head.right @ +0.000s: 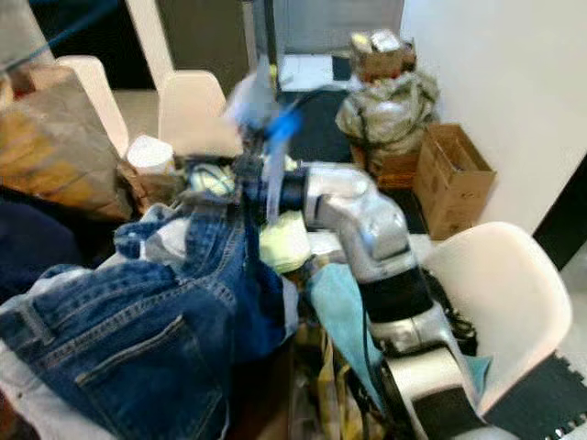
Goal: Hang hanger
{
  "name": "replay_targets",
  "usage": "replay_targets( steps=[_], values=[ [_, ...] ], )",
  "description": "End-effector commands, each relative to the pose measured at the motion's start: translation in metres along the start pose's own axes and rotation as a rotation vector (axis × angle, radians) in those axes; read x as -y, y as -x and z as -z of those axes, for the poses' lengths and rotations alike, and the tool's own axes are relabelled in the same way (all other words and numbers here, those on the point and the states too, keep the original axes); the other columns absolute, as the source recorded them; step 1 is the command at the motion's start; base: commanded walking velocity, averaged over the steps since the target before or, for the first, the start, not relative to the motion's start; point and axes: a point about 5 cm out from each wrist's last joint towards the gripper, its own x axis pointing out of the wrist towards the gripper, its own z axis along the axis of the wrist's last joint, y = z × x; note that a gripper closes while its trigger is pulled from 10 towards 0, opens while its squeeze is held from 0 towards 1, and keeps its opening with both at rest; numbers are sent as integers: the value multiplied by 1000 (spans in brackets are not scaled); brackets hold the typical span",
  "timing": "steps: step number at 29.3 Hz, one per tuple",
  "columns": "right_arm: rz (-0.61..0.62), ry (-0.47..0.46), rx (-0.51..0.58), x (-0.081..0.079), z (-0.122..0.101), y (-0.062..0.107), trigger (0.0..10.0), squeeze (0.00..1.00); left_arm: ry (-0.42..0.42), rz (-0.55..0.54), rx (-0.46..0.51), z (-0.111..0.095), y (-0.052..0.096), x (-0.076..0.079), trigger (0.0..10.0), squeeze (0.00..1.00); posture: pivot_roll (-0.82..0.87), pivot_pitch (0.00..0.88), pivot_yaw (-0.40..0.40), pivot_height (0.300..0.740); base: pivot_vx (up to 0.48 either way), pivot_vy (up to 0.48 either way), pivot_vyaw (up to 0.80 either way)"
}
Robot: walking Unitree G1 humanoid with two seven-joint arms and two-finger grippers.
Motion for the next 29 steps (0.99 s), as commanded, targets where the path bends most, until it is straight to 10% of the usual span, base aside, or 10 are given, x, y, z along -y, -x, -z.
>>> replay_targets(
  steps=[1, 5, 6, 9, 16, 18, 29],
  values=[
    [31, -26, 47, 5, -4, 2, 10000, 0, 62, -43, 25, 5, -2, 1, 980, 0, 21, 29, 17, 740, 0, 0, 0],
    [153, -67, 162, 21, -18, 12, 10000, 0, 214, -265, 112, 28, -15, 13, 3176, 0, 12, 29, 19, 740, 0, 0, 0],
    [237, -24, 115, 29, -14, 13, 10000, 0, 312, -310, 133, 44, -29, 32, 9961, 0, 3, 29, 21, 740, 0, 0, 0],
    [345, 113, -6, 39, -16, 2, 10000, 0, 459, -262, 173, 60, -62, 75, 10000, 0, -15, 25, 19, 740, 0, 0, 0],
    [378, 264, -57, 41, -38, -18, 10000, 0, 534, -153, 207, 56, -84, 105, 10000, 0, -26, 23, 15, 740, 0, 0, 0],
    [350, 441, -17, 26, -98, -52, 10000, 0, 579, -35, 213, 49, -98, 133, 10000, 0, -40, 42, 4, 740, 0, 0, 0],
    [276, 493, 116, -5, -146, -79, 10000, 0, 608, -19, 196, 42, -101, 146, 10000, 0, -33, 55, 16, 740, 0, 0, 0]
  ],
)
